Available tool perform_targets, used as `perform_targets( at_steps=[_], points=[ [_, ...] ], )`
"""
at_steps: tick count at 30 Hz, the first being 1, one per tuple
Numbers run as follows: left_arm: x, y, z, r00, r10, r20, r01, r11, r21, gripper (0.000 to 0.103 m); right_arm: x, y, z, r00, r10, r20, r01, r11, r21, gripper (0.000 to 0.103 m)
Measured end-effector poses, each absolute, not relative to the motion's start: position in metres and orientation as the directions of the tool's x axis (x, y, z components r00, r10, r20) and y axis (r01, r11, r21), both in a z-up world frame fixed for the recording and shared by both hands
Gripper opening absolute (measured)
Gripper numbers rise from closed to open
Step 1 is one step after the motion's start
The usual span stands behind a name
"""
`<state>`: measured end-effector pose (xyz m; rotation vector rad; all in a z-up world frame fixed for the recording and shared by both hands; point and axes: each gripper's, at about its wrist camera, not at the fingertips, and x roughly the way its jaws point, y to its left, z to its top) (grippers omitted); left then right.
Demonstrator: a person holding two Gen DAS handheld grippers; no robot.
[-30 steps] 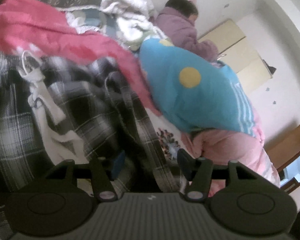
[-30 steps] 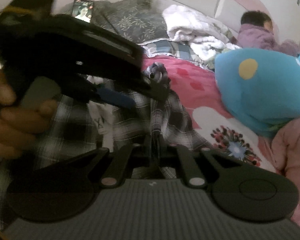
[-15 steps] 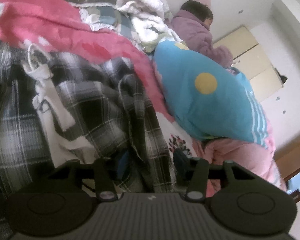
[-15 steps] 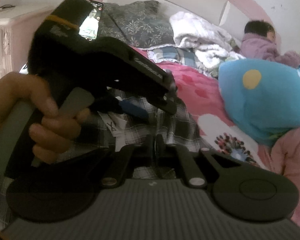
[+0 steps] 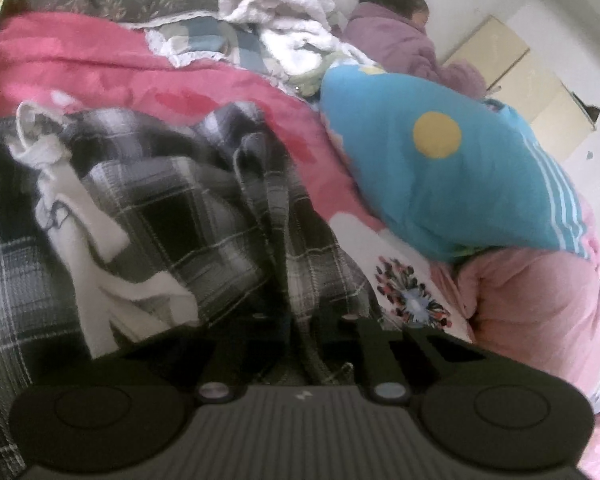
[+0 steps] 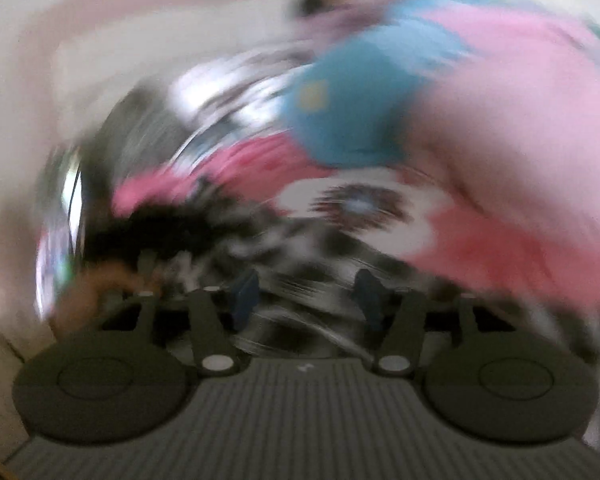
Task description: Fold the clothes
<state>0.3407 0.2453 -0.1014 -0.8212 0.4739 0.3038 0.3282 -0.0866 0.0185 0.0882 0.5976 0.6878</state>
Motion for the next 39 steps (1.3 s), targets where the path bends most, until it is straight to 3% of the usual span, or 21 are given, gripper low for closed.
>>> perform_targets(
  at_steps=[3,6,9,20,22,27,39],
  points=[
    [0.334,0.248,-0.099,0.868,0.072,-0.491,-0.422,0.626,-0.656,0.007,0.33,-0.167,0.013,0.699,0.574,-0.427,-0.301,0.778,0.552,0.061],
    [0.327,0.251,-0.097,0.882,0.067,-0.467,-0.409,0.603,-0.685,0.007,0.329,-0.236,-0.015,0.774,0.544,-0.325,-0.082,0.594,0.8,0.062],
    [0.321,0.251,-0.093,0.89,0.067,-0.451,-0.399,0.595,-0.698,0.007,0.336,-0.266,-0.047,0.8,0.522,-0.296,0.046,0.438,0.898,0.062],
    [0.318,0.251,-0.087,0.898,0.074,-0.434,-0.388,0.6,-0.7,0.006,0.408,-0.3,-0.087,0.838,0.399,-0.373,0.232,0.359,0.904,0.059],
    [0.318,0.251,-0.087,0.899,0.075,-0.432,-0.386,0.603,-0.698,0.006,0.419,-0.307,-0.092,0.846,0.362,-0.393,0.267,0.351,0.898,0.054],
    [0.318,0.252,-0.087,0.9,0.078,-0.428,-0.384,0.606,-0.697,0.006,0.433,-0.321,-0.099,0.861,0.288,-0.419,0.315,0.346,0.884,0.028],
    [0.319,0.253,-0.089,0.895,0.084,-0.438,-0.395,0.606,-0.691,0.006,0.451,-0.35,-0.106,0.859,0.217,-0.465,0.378,0.344,0.86,0.02]
  ],
)
